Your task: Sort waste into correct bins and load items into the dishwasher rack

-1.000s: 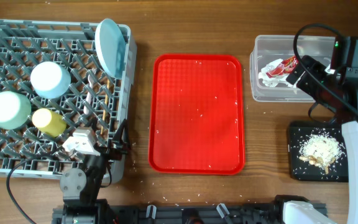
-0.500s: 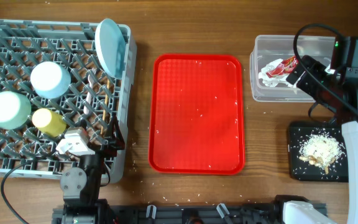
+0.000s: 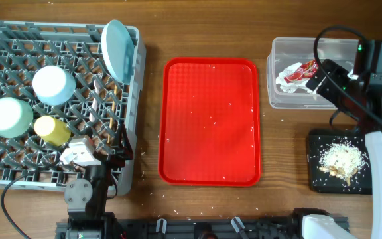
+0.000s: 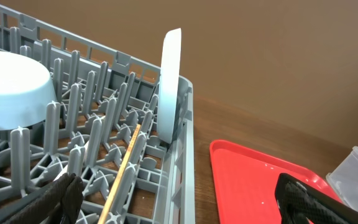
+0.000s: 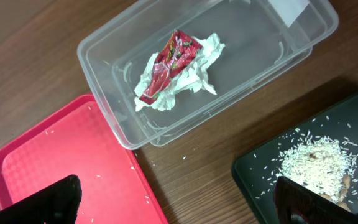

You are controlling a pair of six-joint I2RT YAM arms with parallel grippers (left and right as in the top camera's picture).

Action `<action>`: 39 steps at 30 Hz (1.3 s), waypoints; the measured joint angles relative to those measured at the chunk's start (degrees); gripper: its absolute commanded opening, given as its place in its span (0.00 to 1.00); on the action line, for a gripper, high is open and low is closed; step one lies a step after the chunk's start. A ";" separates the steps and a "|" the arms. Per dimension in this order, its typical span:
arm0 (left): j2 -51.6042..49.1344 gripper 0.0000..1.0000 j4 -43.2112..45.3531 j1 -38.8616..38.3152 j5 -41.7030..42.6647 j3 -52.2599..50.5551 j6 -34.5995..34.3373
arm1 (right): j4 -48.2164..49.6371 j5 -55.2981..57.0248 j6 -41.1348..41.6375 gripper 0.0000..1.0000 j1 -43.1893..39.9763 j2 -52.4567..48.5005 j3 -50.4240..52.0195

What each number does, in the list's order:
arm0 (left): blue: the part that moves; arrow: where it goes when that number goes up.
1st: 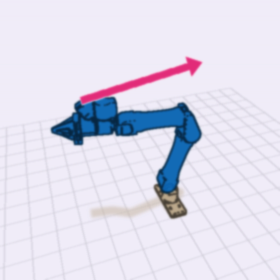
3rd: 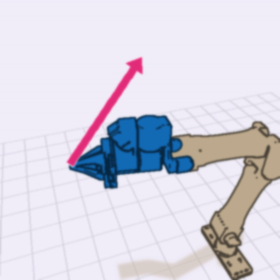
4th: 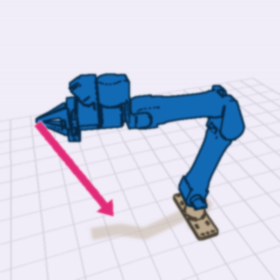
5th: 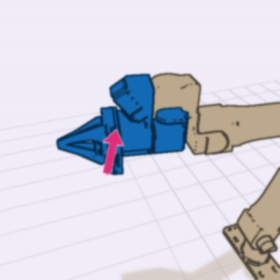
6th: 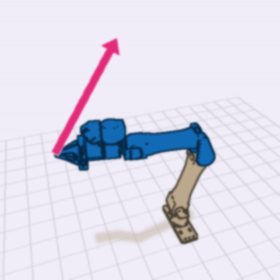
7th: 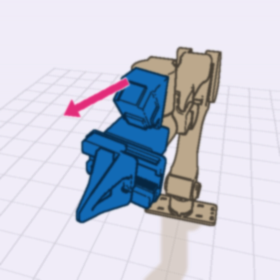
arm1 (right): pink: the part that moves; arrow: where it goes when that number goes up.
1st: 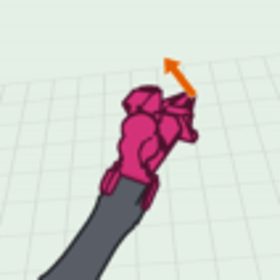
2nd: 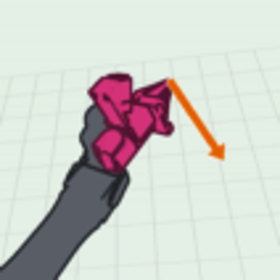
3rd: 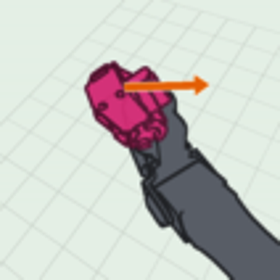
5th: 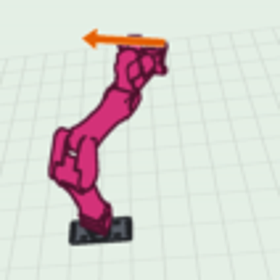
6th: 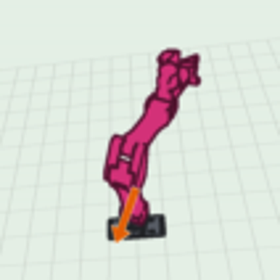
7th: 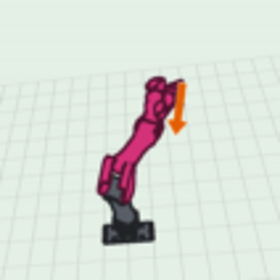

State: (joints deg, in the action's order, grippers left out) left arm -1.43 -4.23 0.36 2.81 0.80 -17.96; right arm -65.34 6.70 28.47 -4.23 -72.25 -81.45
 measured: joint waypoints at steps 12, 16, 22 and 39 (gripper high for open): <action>0.13 1.00 0.00 0.00 0.00 0.00 0.00 | 26.38 -5.29 -0.83 1.00 0.00 40.39 34.53; 0.26 1.00 -0.02 0.00 0.00 0.00 -0.02 | 44.33 -14.49 -0.90 1.00 0.00 55.10 58.23; 0.26 1.00 -0.02 0.00 0.00 0.00 0.00 | 58.03 -20.24 -0.90 1.00 0.00 67.49 75.58; 0.26 1.00 -0.02 0.00 -0.02 0.00 -0.02 | 58.60 -14.29 -21.33 1.00 1.84 71.14 77.68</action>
State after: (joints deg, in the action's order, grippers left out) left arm -1.17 -4.25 0.36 2.79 0.80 -17.98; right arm -6.74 -7.60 7.14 -2.39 -1.10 -3.77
